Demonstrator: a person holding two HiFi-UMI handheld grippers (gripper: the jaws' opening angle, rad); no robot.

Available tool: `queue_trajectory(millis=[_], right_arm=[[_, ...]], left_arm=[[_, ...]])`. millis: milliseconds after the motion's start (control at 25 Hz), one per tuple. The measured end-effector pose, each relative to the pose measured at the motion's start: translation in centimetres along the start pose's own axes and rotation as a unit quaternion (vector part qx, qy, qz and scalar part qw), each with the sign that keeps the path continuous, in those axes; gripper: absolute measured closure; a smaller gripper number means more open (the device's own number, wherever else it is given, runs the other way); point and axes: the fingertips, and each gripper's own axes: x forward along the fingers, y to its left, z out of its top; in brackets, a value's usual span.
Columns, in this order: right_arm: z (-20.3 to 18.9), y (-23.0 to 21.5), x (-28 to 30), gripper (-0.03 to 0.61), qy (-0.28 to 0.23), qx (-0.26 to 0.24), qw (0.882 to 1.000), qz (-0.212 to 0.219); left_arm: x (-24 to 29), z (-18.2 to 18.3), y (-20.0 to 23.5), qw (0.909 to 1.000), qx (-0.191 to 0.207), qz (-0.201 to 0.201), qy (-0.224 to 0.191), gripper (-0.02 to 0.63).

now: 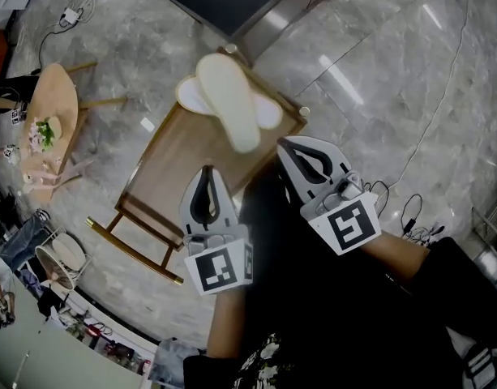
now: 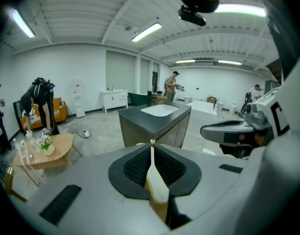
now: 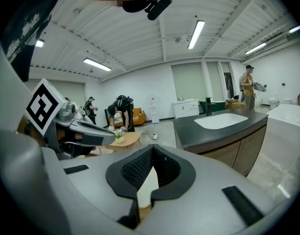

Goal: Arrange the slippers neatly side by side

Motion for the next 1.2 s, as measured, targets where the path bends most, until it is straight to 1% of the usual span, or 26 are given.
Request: queue_trajectory(millis=[120, 160, 200, 240, 320, 560, 840, 1040, 1200], right_arm=[[-1.3, 0.2, 0.3, 0.58, 0.015, 0.014, 1.0, 0.004], [-1.8, 0.2, 0.3, 0.58, 0.02, 0.017, 1.0, 0.001], [-2.3, 0.1, 0.4, 0.58, 0.026, 0.018, 0.999, -0.001], [-2.8, 0.1, 0.6, 0.58, 0.033, 0.016, 0.999, -0.002], [-3.8, -0.1, 0.9, 0.58, 0.045, 0.01, 0.999, -0.001], [-5.9, -0.9, 1.5, 0.58, 0.073, 0.008, 0.997, -0.001], [-7.2, -1.6, 2.9, 0.58, 0.086, 0.016, 0.996, -0.005], [-8.2, -2.0, 3.1, 0.58, 0.098, 0.027, 0.995, -0.008], [-8.8, -2.1, 3.4, 0.58, 0.103, 0.028, 0.994, -0.009]], left_arm=[[1.0, -1.5, -0.1, 0.9996, -0.013, -0.015, 0.019, 0.601], [1.4, -2.1, -0.1, 0.9993, -0.02, -0.021, 0.025, 0.583], [1.8, -2.8, 0.0, 0.9988, -0.028, -0.025, 0.032, 0.532], [2.2, -3.5, 0.2, 0.9982, -0.038, -0.027, 0.038, 0.525], [3.0, -4.8, 0.7, 0.9972, -0.051, -0.025, 0.048, 0.523], [5.1, -7.4, 0.9, 0.995, -0.063, -0.028, 0.073, 0.497], [7.2, -10.2, 0.8, 0.9895, -0.09, -0.038, 0.106, 0.477], [8.6, -12.8, 0.5, 0.9813, -0.121, -0.048, 0.142, 0.456], [9.4, -14.9, 0.9, 0.9678, -0.175, -0.049, 0.174, 0.453]])
